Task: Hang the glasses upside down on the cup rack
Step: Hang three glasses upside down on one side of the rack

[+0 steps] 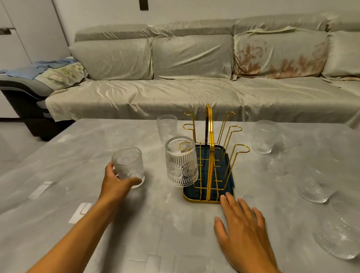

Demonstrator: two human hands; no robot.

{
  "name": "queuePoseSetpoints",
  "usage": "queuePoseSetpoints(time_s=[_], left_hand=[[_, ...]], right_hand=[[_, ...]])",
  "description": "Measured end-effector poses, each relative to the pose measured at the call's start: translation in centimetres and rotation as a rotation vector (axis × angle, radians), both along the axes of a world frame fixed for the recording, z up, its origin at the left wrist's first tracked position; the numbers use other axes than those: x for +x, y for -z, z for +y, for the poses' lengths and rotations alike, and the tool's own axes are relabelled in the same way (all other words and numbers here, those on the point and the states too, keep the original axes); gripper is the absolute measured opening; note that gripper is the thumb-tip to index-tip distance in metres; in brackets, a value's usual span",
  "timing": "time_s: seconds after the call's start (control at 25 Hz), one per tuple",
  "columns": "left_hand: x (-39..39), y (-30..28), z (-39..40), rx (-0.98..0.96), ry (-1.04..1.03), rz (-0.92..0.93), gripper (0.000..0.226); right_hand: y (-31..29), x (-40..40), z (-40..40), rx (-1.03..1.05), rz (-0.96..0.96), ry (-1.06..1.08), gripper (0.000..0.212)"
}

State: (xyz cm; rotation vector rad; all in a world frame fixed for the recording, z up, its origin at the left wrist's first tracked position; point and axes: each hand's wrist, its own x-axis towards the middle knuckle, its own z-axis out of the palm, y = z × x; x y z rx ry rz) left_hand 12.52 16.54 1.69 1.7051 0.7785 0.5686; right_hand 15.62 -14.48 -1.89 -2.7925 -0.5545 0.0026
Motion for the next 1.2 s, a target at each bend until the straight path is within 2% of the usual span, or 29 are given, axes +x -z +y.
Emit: queuePoseSetpoints(time_s=[0.28, 0.44, 0.68, 0.8, 0.92, 1.08, 1.2], left_hand=[[1.5, 1.1, 0.8, 0.122, -0.063, 0.081, 0.085], [1.0, -0.5, 0.7, 0.119, -0.071, -0.010, 0.085], [-2.1, -10.1, 1.6, 0.210, 0.017, -0.127, 0.077], [-1.3, -17.2, 1.1, 0.342, 0.097, -0.137, 0.082], [1.3, -22.2, -0.5, 0.464, 0.187, -0.127, 0.077], [5.6, -24.0, -3.7, 0.617, 0.313, -0.058, 0.070], [8.1, -22.8, -5.5, 0.614, 0.387, 0.040, 0.073]], right_hand=[[0.0, 0.6, 0.3, -0.043, 0.039, -0.014, 0.066], [-0.4, 1.3, 0.6, -0.129, 0.079, -0.014, 0.070], [-0.8, 0.7, 0.7, -0.101, 0.086, -0.020, 0.069], [-0.8, 0.6, 0.6, -0.089, 0.101, -0.025, 0.069], [-0.9, 0.8, 0.6, -0.092, 0.112, -0.027, 0.070], [-0.8, 1.0, 0.8, -0.099, 0.106, -0.038, 0.071], [-0.7, 1.3, 0.8, -0.117, 0.097, -0.032, 0.072]])
